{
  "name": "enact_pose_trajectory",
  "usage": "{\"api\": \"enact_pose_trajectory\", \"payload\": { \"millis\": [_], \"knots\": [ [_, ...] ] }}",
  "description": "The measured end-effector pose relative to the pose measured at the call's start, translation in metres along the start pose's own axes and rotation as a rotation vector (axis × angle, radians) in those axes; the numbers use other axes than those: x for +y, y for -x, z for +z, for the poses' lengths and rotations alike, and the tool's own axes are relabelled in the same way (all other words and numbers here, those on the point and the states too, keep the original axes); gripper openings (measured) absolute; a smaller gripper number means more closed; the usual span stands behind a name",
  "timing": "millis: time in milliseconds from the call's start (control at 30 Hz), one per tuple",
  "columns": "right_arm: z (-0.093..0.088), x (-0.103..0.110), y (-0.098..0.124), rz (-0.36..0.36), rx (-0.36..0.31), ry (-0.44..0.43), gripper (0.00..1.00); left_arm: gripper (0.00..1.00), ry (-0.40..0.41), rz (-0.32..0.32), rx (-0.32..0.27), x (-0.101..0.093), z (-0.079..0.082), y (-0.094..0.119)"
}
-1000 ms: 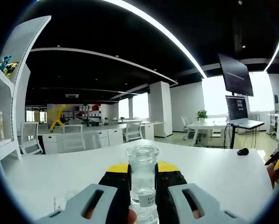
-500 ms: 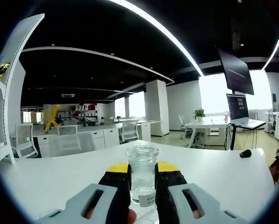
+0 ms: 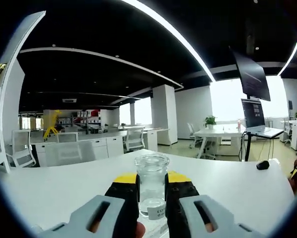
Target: Identify the label on the chemical reagent bottle, grasp the chemical reagent bottle, and place it in the designated position on the reagent rack
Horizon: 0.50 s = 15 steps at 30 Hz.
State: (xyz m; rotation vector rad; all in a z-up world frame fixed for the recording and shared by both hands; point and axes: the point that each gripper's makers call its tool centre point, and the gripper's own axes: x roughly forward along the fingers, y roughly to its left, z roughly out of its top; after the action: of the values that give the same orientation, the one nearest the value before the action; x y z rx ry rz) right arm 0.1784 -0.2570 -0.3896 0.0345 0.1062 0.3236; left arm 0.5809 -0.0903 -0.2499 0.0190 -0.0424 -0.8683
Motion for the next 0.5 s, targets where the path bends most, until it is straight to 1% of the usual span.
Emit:
{"api": "enact_pose_trajectory", "payload": {
  "millis": [267,500],
  "knots": [
    [0.002,0.001,-0.003,0.000,0.005,0.004,0.37,0.18,-0.003,-0.002,0.000,0.003,0.000,-0.006],
    [0.002,0.003,-0.004,0.001,0.010,0.009,0.37,0.18,-0.002,-0.003,0.002,0.003,-0.005,-0.013]
  ]
}}
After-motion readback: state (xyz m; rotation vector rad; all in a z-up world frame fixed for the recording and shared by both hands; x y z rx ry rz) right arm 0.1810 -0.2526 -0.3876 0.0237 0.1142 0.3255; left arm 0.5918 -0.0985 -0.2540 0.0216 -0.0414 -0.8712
